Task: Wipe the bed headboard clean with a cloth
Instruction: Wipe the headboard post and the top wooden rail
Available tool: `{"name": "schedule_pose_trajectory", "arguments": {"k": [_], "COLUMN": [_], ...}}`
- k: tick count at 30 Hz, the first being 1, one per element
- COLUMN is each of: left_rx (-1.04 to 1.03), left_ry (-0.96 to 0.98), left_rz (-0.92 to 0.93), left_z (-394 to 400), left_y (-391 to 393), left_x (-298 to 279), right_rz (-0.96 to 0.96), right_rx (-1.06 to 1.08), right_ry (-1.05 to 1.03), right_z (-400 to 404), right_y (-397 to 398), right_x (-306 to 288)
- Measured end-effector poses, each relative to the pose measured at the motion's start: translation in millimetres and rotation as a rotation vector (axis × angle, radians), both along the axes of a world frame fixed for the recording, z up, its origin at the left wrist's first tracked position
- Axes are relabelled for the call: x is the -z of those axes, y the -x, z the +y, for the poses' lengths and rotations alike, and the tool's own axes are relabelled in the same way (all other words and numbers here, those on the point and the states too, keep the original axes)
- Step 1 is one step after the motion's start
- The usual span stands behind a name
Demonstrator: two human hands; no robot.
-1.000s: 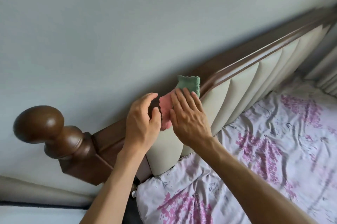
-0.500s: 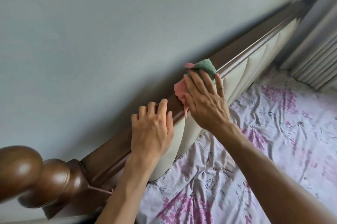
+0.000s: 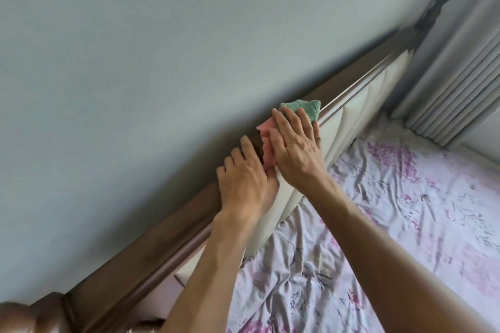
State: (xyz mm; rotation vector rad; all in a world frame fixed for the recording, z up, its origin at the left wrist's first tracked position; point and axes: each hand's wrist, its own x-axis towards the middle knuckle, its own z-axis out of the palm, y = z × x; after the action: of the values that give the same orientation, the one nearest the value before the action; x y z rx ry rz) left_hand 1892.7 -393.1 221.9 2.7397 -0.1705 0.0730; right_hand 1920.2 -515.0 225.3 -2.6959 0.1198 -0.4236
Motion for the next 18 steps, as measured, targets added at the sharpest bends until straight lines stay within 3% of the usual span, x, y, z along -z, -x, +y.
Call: {"name": "schedule_pose_trajectory", "arguments": {"k": [7,13,18], "left_rx": [0.023,-0.054,-0.07], "left_ry": [-0.003,-0.037,-0.06], "left_rz": [-0.141,-0.143,-0.127], "left_z": [2.7,-7.2,-9.9], "left_y": [-8.9,-7.9,-7.4], "left_x": [24.9,19.5,18.1], "right_rz": [0.035,0.067,0.026], "right_rx": [-0.173,0.04,-0.123], "right_ry": [0.197,0.128,0.115], "right_z": [-10.4,-28.8,-18.4], "right_y": [6.8,-20.9,9.7], "right_x": [-2.4,-10.8,-0.9]}}
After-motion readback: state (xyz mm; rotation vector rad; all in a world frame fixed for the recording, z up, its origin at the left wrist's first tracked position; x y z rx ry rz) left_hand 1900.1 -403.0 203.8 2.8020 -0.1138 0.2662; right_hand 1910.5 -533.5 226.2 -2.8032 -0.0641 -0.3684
